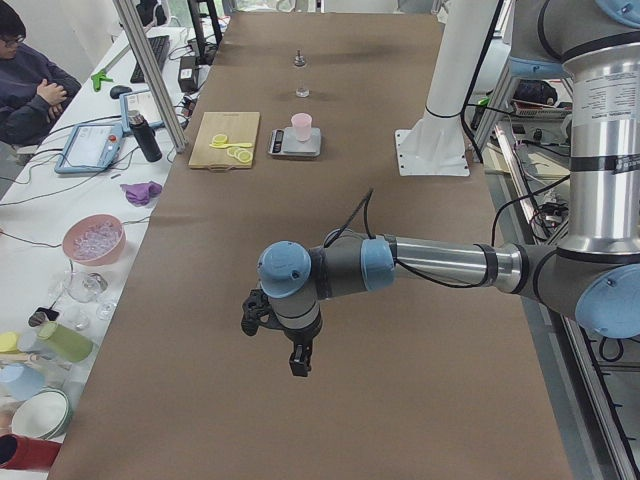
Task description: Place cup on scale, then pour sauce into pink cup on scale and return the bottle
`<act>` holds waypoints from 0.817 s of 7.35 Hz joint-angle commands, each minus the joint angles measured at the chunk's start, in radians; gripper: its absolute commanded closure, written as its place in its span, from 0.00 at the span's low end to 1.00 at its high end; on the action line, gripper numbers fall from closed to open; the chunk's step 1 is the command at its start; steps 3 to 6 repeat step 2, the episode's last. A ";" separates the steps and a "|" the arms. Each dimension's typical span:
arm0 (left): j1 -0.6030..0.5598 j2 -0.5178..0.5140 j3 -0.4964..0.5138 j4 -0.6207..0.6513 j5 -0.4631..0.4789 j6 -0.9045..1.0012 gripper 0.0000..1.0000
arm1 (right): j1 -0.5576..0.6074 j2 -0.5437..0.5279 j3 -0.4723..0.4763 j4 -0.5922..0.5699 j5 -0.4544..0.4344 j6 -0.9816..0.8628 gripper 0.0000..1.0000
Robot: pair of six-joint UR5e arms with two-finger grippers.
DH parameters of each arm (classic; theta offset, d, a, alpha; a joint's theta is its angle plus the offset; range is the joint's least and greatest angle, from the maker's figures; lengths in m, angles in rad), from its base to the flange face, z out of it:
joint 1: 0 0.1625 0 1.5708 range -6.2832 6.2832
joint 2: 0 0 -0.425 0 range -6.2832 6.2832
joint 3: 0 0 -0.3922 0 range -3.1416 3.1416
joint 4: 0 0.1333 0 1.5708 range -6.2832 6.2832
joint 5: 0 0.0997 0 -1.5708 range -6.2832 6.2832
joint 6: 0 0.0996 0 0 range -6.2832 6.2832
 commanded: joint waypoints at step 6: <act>0.000 0.000 0.000 0.002 0.000 0.000 0.02 | 0.000 0.000 0.000 0.001 0.000 0.001 0.00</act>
